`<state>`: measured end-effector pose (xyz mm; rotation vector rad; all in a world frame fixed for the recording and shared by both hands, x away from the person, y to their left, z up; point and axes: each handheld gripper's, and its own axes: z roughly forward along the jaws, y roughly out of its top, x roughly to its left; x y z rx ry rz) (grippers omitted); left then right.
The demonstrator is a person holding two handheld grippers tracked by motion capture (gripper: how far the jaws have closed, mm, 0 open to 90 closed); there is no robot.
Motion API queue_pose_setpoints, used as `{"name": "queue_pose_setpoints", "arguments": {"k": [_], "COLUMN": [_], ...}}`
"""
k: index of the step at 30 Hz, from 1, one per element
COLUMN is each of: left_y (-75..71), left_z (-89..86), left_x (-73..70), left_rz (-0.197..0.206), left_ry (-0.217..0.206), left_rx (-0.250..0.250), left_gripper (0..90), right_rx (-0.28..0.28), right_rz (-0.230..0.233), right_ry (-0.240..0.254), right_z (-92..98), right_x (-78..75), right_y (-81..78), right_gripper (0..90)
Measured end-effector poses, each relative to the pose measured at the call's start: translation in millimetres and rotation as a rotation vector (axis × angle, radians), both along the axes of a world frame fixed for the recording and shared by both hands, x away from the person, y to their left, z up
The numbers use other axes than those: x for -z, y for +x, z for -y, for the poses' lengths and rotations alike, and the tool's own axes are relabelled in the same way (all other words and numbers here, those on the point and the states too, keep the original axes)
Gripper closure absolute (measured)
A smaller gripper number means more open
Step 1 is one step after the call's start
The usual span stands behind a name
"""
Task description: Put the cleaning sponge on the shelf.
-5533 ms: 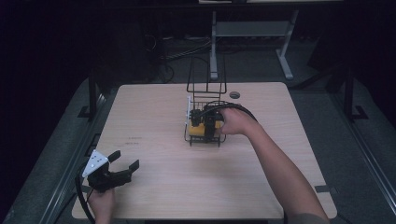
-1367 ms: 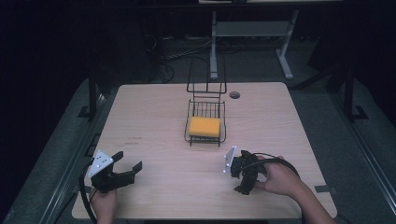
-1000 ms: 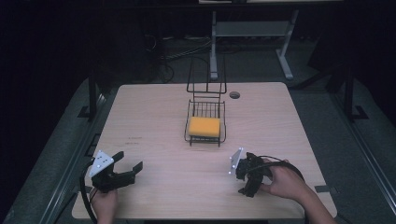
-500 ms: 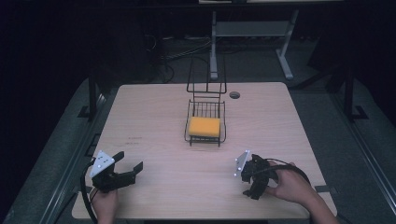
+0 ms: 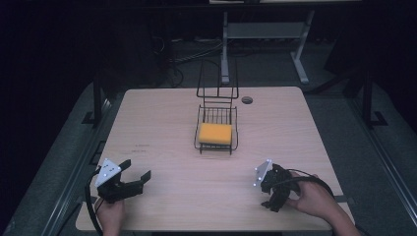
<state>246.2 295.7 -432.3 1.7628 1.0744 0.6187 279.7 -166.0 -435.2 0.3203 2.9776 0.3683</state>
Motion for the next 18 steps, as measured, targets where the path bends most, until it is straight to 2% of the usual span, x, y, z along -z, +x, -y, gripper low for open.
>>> {"name": "queue_pose_setpoints", "arguments": {"k": [12, 18], "left_y": [0.2, 0.6], "left_z": [1.8, 2.1], "left_x": [0.0, 0.2], "left_rz": [-0.001, 0.000], "left_ry": [0.010, 0.013], "left_rx": [0.008, 0.007], "left_gripper": [12.9, 13.0], "right_rx": [0.034, 0.048], "right_rz": [0.003, 0.013], "right_ry": [0.003, 0.020], "right_z": [12.4, 16.7], "right_x": [2.2, 0.3], "right_y": [-4.4, -7.0], "right_gripper": [14.5, 14.8]}}
